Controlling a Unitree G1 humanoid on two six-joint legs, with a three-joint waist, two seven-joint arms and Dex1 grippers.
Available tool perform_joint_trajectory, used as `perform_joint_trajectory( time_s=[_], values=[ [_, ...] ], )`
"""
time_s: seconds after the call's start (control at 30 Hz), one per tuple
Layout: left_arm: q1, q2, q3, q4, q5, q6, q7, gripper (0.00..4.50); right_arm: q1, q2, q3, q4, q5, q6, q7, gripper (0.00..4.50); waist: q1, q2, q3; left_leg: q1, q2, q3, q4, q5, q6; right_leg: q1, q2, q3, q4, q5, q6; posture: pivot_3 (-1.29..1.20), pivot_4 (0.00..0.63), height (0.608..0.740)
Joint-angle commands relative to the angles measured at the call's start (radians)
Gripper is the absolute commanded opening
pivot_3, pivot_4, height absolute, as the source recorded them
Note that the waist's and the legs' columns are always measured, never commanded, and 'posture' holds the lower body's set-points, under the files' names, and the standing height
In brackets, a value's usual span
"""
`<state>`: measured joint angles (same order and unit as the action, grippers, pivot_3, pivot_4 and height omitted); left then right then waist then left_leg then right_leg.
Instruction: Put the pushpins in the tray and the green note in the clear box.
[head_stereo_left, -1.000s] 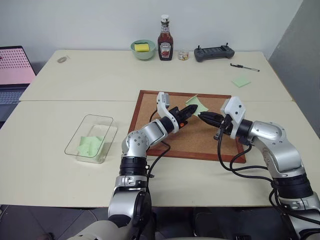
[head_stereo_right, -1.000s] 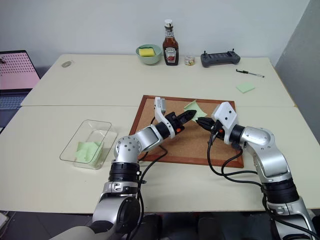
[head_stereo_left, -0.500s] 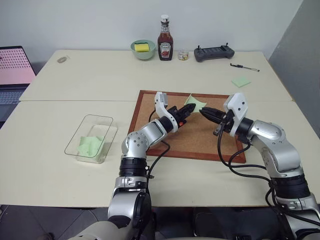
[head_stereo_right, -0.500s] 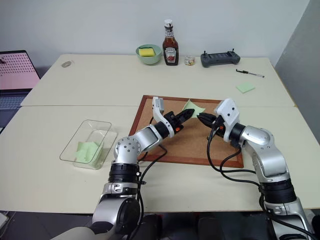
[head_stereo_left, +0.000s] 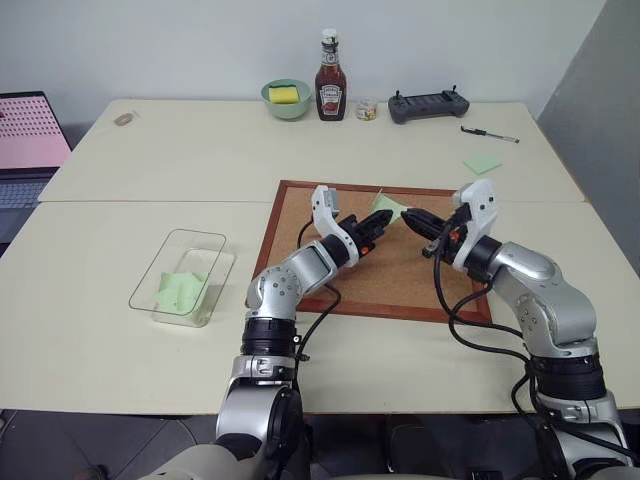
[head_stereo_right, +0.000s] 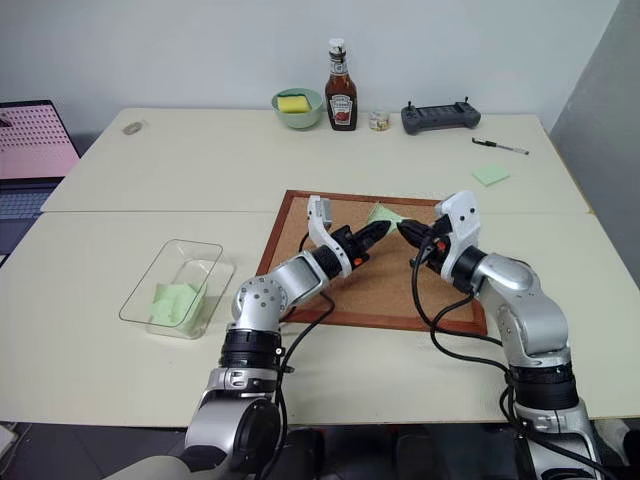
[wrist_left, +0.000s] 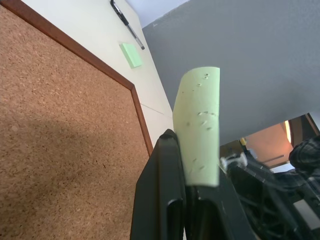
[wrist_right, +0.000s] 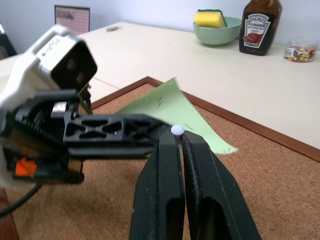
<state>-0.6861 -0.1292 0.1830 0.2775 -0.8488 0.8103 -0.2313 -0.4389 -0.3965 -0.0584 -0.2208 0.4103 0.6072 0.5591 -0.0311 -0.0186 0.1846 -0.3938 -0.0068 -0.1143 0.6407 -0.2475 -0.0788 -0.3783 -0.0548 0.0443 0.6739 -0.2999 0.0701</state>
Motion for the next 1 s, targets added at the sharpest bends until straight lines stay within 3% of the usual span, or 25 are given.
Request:
perform_joint_trajectory(
  time_s=[0.03,0.53,1.0],
  values=[
    [0.012,-0.037,-0.012,-0.028,0.008,-0.021,-0.011,0.05,-0.026,0.008,-0.052,-0.04,0.032,0.014,-0.043,0.0,0.0,0.0,0.0,0.0,0.0,0.0,0.0,0.0,0.0,0.0,0.0,0.0,0.0,0.0,0.0,0.0,0.15,0.74],
    [0.015,-0.033,-0.014,-0.019,0.023,-0.041,-0.006,0.05,-0.032,0.004,-0.143,-0.039,0.12,0.075,-0.102,0.0,-0.001,0.0,0.0,-0.001,0.0,0.0,0.0,-0.001,0.001,-0.001,0.0,0.0,0.001,0.0,0.0,0.0,0.15,0.74],
    [0.066,0.051,-0.079,-0.151,0.073,0.0,-0.039,0.05,0.294,-0.43,-0.148,0.034,-0.171,-0.166,0.079,0.0,-0.002,0.0,0.0,-0.003,0.0,0.001,0.0,-0.001,0.001,-0.002,0.0,0.001,0.0,0.0,0.0,0.0,0.15,0.74]
  ],
)
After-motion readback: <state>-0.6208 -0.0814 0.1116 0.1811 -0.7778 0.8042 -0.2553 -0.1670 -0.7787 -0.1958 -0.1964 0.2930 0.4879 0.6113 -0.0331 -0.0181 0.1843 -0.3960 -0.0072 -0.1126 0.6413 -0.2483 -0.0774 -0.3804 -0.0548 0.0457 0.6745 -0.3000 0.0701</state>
